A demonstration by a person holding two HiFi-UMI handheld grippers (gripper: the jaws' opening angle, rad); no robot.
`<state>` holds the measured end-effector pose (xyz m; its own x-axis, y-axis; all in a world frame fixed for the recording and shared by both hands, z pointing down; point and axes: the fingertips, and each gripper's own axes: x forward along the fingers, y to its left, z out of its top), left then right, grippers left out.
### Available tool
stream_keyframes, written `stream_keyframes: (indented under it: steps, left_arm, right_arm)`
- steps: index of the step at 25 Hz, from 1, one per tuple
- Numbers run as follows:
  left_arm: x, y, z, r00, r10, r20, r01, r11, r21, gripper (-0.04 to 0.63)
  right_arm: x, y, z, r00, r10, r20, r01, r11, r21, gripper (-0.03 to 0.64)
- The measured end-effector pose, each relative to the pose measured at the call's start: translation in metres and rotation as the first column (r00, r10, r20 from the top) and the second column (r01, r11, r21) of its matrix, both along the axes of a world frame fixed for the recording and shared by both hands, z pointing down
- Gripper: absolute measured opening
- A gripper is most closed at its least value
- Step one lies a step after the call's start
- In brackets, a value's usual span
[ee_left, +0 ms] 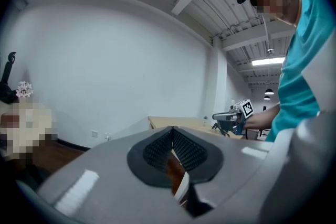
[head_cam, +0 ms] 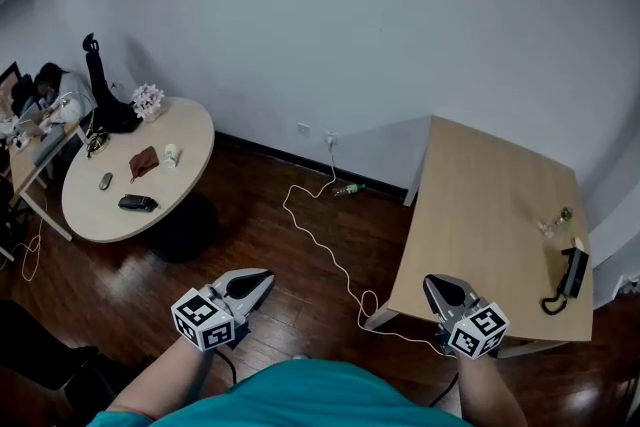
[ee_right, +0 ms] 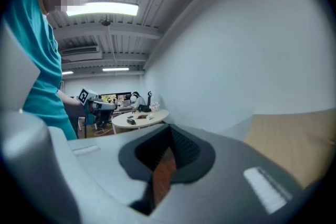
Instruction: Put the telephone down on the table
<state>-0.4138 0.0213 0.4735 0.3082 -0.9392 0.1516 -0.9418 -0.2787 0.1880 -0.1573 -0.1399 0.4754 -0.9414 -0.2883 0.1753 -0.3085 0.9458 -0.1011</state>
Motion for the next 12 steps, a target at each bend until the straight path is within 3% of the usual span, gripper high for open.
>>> stream_keyframes:
  steps: [7,12]
  left_arm:
    - [-0.026,0.051,0.011,1.0,-0.025,0.01,0.026,1.0,-0.013,0.006]
    - [-0.074,0.09,0.016,0.999,0.026,-0.044,-0.026,0.999,0.02,0.006]
  right_arm:
    - [-0.034,0.042,0.008,0.999,-0.042,-0.017,0.042,0.999,-0.011,0.002]
    - [-0.085,0.081,0.0,1.0,0.013,-0.028,-0.013,1.0,0.018,0.002]
